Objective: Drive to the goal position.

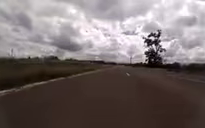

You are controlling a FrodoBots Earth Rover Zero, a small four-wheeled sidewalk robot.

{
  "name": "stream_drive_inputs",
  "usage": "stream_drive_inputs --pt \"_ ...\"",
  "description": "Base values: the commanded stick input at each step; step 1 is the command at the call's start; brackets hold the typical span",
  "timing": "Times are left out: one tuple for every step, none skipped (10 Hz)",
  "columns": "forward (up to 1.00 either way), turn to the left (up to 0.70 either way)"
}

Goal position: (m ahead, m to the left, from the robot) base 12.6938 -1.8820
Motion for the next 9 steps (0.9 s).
stream_drive_inputs --pt "1.0 0.0" --pt "1.0 0.0" --pt "1.0 -0.03" --pt "1.0 -0.06" --pt "1.0 -0.14" --pt "1.0 -0.22" --pt "1.0 -0.21" --pt "1.0 -0.11" --pt "1.0 0.0"
